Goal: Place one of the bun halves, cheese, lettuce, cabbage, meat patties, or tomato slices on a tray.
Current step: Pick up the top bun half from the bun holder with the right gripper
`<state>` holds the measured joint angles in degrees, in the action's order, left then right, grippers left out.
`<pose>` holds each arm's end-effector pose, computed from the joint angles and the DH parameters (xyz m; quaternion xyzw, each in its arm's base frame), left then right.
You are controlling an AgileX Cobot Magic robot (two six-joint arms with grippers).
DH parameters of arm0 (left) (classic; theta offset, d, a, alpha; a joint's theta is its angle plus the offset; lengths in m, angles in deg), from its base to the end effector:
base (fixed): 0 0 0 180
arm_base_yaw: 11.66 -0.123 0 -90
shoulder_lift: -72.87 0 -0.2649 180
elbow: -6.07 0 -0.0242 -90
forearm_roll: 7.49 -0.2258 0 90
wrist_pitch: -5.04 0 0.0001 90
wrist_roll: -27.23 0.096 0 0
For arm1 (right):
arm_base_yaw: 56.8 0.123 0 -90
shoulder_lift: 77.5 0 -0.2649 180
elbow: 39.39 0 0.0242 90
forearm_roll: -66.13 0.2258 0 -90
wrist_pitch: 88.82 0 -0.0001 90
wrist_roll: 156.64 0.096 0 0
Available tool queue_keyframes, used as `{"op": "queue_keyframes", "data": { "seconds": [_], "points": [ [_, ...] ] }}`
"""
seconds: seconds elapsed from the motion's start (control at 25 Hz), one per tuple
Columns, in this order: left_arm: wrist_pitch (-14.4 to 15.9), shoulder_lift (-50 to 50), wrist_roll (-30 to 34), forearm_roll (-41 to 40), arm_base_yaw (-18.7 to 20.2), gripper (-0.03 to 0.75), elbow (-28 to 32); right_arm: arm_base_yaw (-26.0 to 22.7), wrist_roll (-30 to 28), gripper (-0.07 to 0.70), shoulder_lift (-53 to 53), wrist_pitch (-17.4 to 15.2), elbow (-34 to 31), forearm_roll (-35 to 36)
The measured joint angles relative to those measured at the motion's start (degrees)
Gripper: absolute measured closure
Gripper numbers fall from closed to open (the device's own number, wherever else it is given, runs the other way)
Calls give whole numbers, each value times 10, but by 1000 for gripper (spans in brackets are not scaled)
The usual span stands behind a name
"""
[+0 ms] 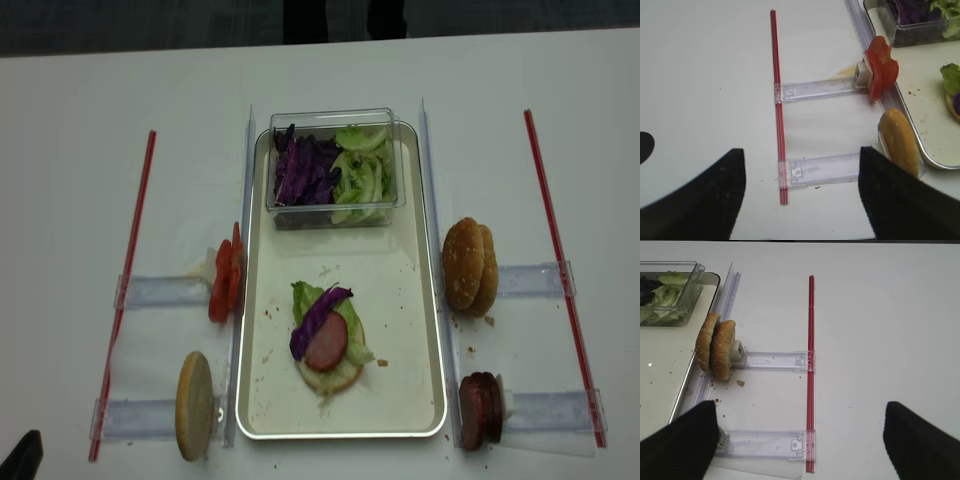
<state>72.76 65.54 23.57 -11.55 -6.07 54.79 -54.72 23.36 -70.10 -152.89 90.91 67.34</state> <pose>-0.0087 0.0072 0.2497 0.0112 0.8814 -0.0028 0.4723 -0.0042 0.0017 0.2503 -0.0165 0.8709 0.0195 0.4908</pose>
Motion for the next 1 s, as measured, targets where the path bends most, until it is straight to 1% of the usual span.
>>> {"op": "queue_keyframes", "data": {
  "seconds": [0.56, 0.76, 1.0],
  "points": [
    [0, 0, 0, 0, 0, 234, 0, 0, 0, -26, 6, 0, 0, 0],
    [0, 0, 0, 0, 0, 234, 0, 0, 5, -26, 65, 0, 0, 7],
    [0, 0, 0, 0, 0, 234, 0, 0, 28, -26, 162, 4, 0, 23]
  ]
}}
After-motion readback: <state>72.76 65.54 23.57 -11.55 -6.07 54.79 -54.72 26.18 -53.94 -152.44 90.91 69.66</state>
